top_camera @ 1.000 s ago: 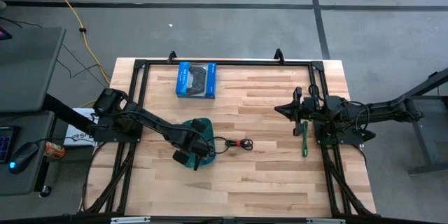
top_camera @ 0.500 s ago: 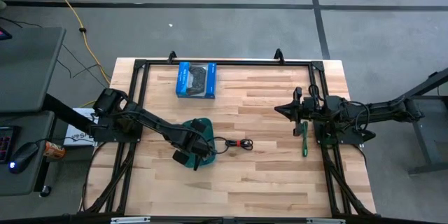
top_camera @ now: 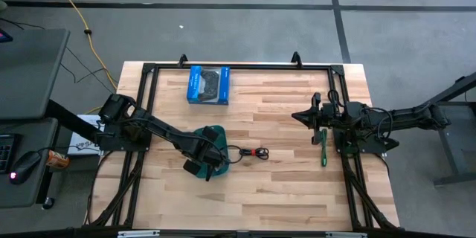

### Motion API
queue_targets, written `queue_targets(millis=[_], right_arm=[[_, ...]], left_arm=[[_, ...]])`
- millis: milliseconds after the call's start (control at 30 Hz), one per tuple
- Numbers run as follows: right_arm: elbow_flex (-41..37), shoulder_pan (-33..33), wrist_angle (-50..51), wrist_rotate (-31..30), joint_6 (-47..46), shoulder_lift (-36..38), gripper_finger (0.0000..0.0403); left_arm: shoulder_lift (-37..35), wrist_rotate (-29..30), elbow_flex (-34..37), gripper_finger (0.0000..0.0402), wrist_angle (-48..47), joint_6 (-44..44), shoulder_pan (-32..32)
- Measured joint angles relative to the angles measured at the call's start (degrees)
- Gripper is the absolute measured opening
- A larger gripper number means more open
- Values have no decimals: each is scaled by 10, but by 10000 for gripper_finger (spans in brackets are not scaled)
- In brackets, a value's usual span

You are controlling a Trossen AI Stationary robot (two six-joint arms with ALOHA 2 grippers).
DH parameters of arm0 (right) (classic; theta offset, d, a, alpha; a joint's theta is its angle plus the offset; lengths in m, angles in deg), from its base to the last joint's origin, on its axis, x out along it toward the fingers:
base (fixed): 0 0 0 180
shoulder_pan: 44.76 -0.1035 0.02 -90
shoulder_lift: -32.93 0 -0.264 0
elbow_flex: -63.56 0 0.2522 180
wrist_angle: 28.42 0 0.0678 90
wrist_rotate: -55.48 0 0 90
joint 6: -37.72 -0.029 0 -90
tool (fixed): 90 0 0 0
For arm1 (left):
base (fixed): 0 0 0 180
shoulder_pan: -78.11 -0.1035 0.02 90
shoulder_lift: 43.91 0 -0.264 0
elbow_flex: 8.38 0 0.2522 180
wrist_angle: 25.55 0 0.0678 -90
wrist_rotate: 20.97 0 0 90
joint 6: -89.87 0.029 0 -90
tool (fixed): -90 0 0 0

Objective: Pick and place USB-C Cables
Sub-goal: Put the violet charger cable into the green bin

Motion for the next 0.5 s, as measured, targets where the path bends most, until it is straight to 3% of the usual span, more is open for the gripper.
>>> queue_targets(millis=[233, 500], right_arm=[[0, 0, 0, 0, 0, 0, 0], [0, 0, 0, 0, 0, 0, 0]], left_arm=[[0, 0, -5, 180, -9, -6, 0], [0, 0, -67, 189, -59, -20, 2]])
